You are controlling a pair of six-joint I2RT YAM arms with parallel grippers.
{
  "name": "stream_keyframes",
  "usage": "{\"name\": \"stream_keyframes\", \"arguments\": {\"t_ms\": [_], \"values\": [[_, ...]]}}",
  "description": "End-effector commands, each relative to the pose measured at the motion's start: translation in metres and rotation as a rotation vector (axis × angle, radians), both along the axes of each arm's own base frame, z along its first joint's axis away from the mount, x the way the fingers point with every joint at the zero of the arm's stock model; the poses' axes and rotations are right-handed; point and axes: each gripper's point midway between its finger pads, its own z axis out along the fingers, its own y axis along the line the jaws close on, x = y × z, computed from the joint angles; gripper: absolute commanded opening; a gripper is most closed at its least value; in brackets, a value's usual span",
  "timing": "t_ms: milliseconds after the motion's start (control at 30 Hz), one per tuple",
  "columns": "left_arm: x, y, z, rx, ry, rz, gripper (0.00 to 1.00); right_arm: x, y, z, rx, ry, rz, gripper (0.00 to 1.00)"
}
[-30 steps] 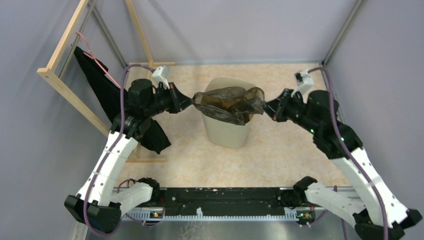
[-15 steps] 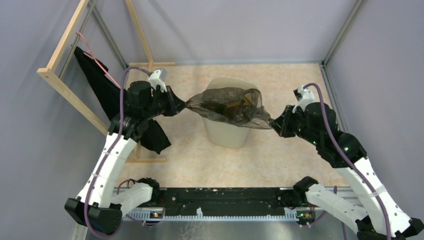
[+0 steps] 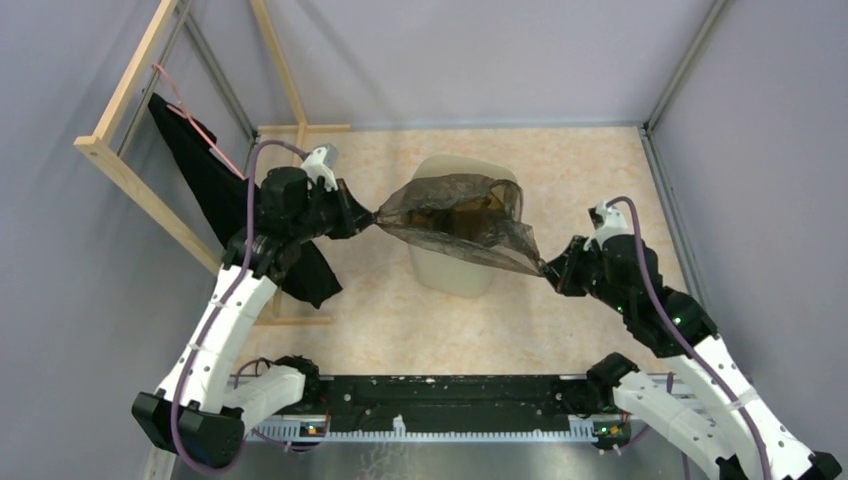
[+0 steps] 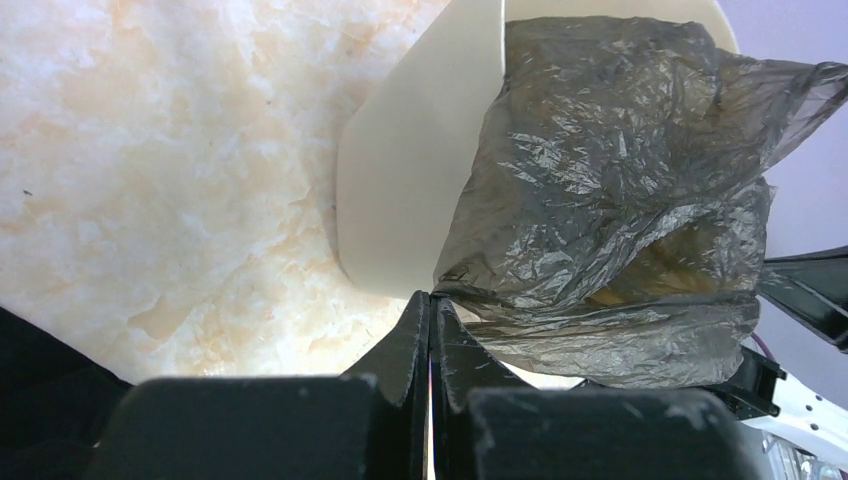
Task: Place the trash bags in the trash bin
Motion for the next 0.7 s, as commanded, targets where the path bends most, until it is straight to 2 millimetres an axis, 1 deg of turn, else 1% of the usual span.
{"name": "stream_keyframes", "arguments": {"t_ms": [0, 67, 167, 267, 300, 400, 467, 533, 667], "values": [[0.000, -0.002, -0.005, -0.034, 0.012, 0.005, 0.00, 0.014, 0.010, -0.015, 0.043, 0.000, -0.018, 0.00], [0.003, -0.006, -0.011, -0.050, 0.022, -0.004, 0.00, 0.022, 0.007, -0.023, 0.030, -0.009, -0.054, 0.00], [0.008, -0.015, -0.023, -0.076, 0.053, -0.035, 0.00, 0.036, 0.008, -0.028, 0.031, -0.045, -0.087, 0.00], [0.015, -0.019, -0.033, -0.084, 0.082, -0.041, 0.00, 0.053, 0.009, -0.034, 0.023, -0.095, -0.118, 0.00], [0.017, -0.020, -0.036, -0.084, 0.085, -0.042, 0.00, 0.060, 0.009, -0.032, 0.031, -0.132, -0.130, 0.00], [0.024, -0.019, -0.049, -0.073, 0.097, -0.023, 0.00, 0.073, 0.013, -0.030, 0.047, -0.204, -0.138, 0.00], [0.027, -0.018, -0.056, -0.062, 0.106, -0.014, 0.00, 0.078, 0.016, -0.026, 0.061, -0.249, -0.129, 0.00], [0.029, -0.017, -0.058, -0.054, 0.104, -0.009, 0.00, 0.082, 0.019, -0.027, 0.061, -0.282, -0.118, 0.00], [0.032, -0.019, -0.058, -0.045, 0.076, -0.027, 0.00, 0.087, 0.018, -0.039, 0.001, -0.257, -0.109, 0.03]]}}
